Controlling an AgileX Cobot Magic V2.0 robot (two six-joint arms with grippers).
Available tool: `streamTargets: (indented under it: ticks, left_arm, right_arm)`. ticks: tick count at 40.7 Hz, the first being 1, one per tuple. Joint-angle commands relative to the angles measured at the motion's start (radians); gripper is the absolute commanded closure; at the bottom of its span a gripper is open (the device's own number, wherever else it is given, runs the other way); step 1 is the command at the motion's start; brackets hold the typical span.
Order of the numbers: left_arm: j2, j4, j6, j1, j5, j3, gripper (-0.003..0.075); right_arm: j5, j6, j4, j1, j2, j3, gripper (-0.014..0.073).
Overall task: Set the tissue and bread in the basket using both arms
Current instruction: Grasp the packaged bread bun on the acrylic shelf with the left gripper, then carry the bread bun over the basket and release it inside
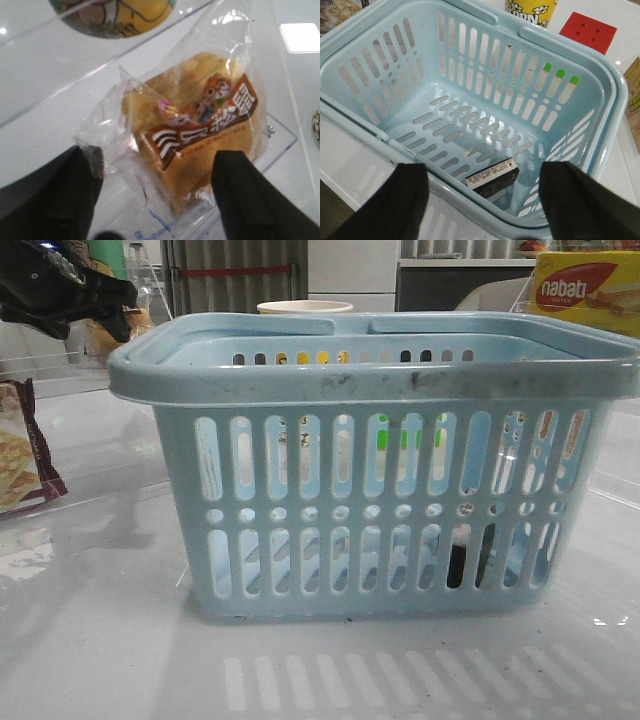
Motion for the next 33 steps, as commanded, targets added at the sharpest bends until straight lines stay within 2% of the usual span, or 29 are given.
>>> streamTargets:
  ticks: [1, 11, 18, 33]
  left_arm:
    - [-0.058, -0.009, -0.002, 0.003, -0.095, -0.036, 0.0338]
    - [-0.077, -0.009, -0.002, 0.003, -0.065, -0.036, 0.054]
    - [-0.138, -0.009, -0.002, -0.001, -0.012, -0.036, 0.0631]
    - [-0.342, -0.007, 0.013, -0.03, 0.183, -0.036, 0.0629]
  right_arm:
    - [-0.071, -0.011, -0.004, 0.0, -0.014, -0.025, 0.0022]
    - [-0.071, -0.011, -0.004, 0.0, -0.014, -0.025, 0.0022]
    - [-0.071, -0.011, -0.004, 0.0, -0.014, -0.025, 0.0022]
    - [-0.071, -0.011, -0.004, 0.0, -0.014, -0.025, 0.0022]
